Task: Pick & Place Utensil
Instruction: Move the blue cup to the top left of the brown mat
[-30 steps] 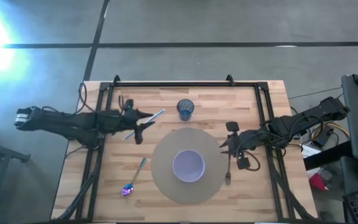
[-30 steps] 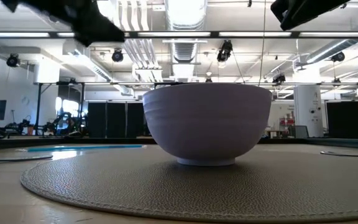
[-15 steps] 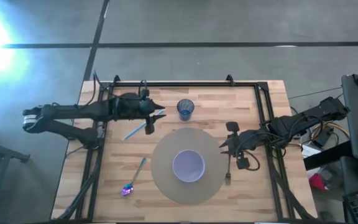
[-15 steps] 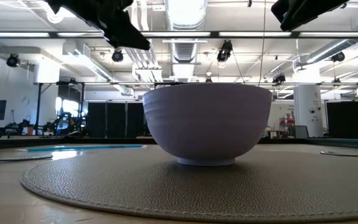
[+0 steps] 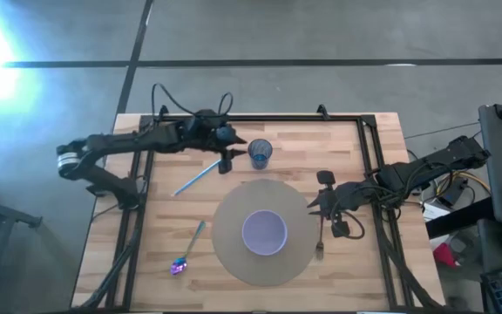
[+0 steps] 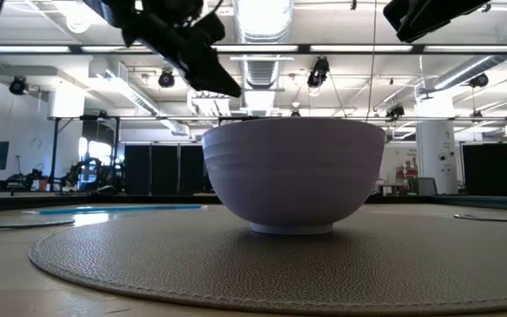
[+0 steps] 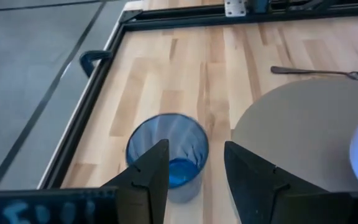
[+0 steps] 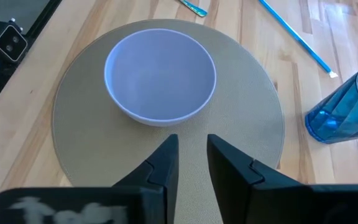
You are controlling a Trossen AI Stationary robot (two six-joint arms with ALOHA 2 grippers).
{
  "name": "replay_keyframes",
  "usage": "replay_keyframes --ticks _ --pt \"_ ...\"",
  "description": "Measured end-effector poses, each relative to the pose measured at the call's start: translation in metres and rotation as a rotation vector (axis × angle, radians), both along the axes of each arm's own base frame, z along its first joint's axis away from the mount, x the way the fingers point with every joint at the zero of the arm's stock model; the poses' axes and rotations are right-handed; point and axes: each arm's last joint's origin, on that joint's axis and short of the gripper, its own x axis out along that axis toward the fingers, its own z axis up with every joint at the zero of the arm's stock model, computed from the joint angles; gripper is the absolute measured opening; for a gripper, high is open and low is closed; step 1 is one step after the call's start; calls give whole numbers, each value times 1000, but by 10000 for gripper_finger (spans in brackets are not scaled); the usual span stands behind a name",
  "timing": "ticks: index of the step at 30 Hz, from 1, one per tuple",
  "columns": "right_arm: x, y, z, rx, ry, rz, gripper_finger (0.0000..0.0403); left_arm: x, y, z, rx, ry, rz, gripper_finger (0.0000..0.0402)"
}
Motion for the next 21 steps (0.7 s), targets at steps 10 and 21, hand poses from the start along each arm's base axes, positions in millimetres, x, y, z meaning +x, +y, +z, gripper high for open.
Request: replay_keyframes --ticks 10,21 --pt "0 0 0 1 4 -1 88 34 13 -1 -11 152 -67 147" --pt "0 0 -1 -2 6 1 81 57 21 -8 -20 275 -131 147"
